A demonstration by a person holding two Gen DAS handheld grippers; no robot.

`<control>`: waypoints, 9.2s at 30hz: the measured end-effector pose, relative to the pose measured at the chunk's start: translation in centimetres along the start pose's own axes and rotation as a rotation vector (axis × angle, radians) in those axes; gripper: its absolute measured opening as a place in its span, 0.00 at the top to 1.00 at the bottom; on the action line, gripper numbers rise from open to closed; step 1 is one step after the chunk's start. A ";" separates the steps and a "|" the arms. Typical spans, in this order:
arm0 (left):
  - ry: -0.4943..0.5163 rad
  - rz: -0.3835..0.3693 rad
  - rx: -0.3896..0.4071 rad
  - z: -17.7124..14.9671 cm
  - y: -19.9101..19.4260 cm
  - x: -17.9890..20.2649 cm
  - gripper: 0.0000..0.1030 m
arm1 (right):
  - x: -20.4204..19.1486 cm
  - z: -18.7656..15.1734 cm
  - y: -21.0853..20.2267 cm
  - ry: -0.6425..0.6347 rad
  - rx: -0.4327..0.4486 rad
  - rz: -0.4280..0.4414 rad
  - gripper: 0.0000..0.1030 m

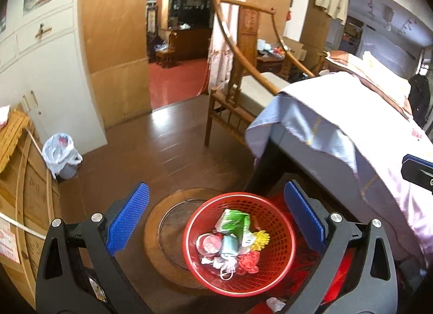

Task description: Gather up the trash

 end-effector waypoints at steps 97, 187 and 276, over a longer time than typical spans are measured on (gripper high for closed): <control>0.575 -0.378 -0.089 15.9 15.6 61.7 0.06 | 45.8 -5.5 -19.0 0.515 0.186 -0.595 0.05; 0.590 -0.487 0.087 17.1 10.9 59.8 0.65 | 50.9 2.5 -16.5 0.537 0.261 -0.673 0.58; 0.211 0.027 -0.350 -12.5 3.1 1.1 0.07 | 0.3 -13.7 9.5 -0.143 -0.414 -0.107 0.37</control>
Point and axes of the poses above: each gripper's, at about its wrist camera, not at the fingertips, and y roughly the way its jaws point, x to its right, z to its top, the point moved 9 cm from there along y, roughly the way its jaws point, and after that the axes turned 10 degrees about y, right-handed, at the moved point
